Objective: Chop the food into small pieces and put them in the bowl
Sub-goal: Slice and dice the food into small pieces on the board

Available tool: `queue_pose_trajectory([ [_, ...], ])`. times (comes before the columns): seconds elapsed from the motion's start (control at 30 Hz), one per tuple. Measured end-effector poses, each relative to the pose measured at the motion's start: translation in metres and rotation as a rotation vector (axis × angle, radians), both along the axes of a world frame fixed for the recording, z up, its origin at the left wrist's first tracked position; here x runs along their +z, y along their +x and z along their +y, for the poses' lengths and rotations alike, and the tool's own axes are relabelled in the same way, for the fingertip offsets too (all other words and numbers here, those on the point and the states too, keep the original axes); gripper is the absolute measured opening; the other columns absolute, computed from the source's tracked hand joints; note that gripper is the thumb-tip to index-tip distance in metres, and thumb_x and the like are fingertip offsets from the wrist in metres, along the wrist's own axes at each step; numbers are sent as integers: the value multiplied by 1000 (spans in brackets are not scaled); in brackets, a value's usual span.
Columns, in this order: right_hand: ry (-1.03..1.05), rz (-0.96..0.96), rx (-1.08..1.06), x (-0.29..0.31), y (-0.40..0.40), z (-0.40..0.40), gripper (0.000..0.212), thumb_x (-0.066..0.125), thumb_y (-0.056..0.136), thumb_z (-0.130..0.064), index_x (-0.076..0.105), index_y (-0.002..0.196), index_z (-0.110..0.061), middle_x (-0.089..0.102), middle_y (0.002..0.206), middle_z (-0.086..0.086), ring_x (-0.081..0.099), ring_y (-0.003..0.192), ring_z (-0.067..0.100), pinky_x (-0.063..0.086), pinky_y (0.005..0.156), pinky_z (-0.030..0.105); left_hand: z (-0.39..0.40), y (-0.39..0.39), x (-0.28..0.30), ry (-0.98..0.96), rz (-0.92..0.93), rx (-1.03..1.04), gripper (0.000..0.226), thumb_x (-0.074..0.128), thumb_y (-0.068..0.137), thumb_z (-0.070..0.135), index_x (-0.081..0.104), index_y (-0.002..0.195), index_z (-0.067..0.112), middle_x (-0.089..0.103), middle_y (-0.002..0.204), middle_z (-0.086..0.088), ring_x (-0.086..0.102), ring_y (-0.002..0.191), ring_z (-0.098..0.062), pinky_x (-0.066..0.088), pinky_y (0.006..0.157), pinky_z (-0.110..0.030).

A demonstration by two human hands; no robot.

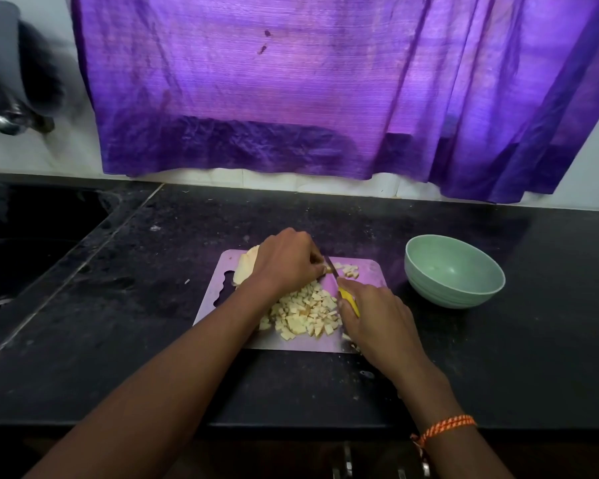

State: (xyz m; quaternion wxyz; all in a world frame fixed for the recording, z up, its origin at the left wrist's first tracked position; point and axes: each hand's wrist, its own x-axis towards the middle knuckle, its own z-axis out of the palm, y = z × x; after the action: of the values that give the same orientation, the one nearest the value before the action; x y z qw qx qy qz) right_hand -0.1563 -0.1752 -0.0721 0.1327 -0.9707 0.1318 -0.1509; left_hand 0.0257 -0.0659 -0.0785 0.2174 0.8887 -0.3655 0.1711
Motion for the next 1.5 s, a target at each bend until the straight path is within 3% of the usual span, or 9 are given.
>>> queue_pose_trajectory([
  [0.3, 17, 1, -39, -2, -29, -6, 45, 45, 104, -43, 46, 149, -42, 67, 107, 5, 62, 94, 25, 47, 73, 36, 0, -2, -1, 10, 15, 35, 22, 80, 91, 49, 86, 104, 33, 80, 93, 16, 67, 92, -7, 59, 69, -33],
  [0.43, 40, -27, -33, -7, -37, -8, 48, 44, 104, -46, 42, 152, -44, 68, 102, 4, 61, 89, 22, 53, 76, 39, 0, -2, 0, 24, 18, 25, 20, 80, 91, 49, 86, 102, 33, 80, 94, 17, 67, 93, -7, 57, 66, -31],
  [0.6, 123, -122, -15, -9, -29, -8, 47, 49, 102, -41, 49, 149, -41, 71, 101, 6, 62, 92, 28, 50, 74, 39, 6, 3, 4, 8, 42, 63, 12, 75, 96, 35, 86, 100, 34, 79, 92, 19, 70, 87, -8, 51, 62, -27],
  [0.73, 54, -84, 12, -6, -10, -4, 46, 47, 104, -41, 48, 150, -40, 70, 104, 7, 63, 95, 29, 41, 69, 35, 8, 7, 3, 11, 45, 96, 12, 75, 97, 31, 86, 99, 32, 79, 91, 18, 70, 84, -7, 44, 58, -24],
  [0.87, 11, -76, 6, -5, -2, -2, 46, 45, 105, -42, 47, 150, -41, 70, 103, 6, 63, 94, 27, 36, 65, 35, 6, 7, 1, 20, 59, 85, 12, 76, 96, 35, 86, 102, 33, 79, 91, 16, 70, 83, -9, 52, 61, -27],
  [0.97, 0, -46, 18, -4, -1, -2, 46, 44, 105, -42, 45, 151, -42, 71, 111, 2, 62, 95, 23, 42, 68, 35, 6, 7, 0, 22, 57, 77, 13, 76, 95, 37, 86, 103, 33, 80, 93, 15, 69, 84, -9, 59, 65, -31],
  [1.13, 57, 8, 32, -2, 7, -9, 47, 50, 104, -42, 48, 151, -40, 69, 123, -2, 64, 103, 17, 49, 78, 31, 5, 6, 1, 30, 60, 56, 22, 79, 90, 53, 86, 99, 35, 78, 86, 15, 65, 74, -6, 50, 55, -26],
  [1.23, 56, -8, 41, -1, 2, -10, 46, 48, 103, -44, 49, 149, -39, 70, 119, -1, 64, 101, 18, 51, 78, 34, 4, 3, 3, 37, 27, 54, 25, 81, 87, 57, 86, 98, 35, 78, 87, 15, 64, 80, -7, 39, 52, -24],
  [1.5, 1, -14, 27, -8, -34, -13, 46, 45, 104, -45, 47, 149, -44, 70, 101, 0, 60, 88, 20, 52, 74, 38, 1, 0, 2, 0, -8, 20, 21, 81, 90, 50, 87, 98, 31, 79, 93, 15, 62, 92, -6, 31, 54, -18],
])
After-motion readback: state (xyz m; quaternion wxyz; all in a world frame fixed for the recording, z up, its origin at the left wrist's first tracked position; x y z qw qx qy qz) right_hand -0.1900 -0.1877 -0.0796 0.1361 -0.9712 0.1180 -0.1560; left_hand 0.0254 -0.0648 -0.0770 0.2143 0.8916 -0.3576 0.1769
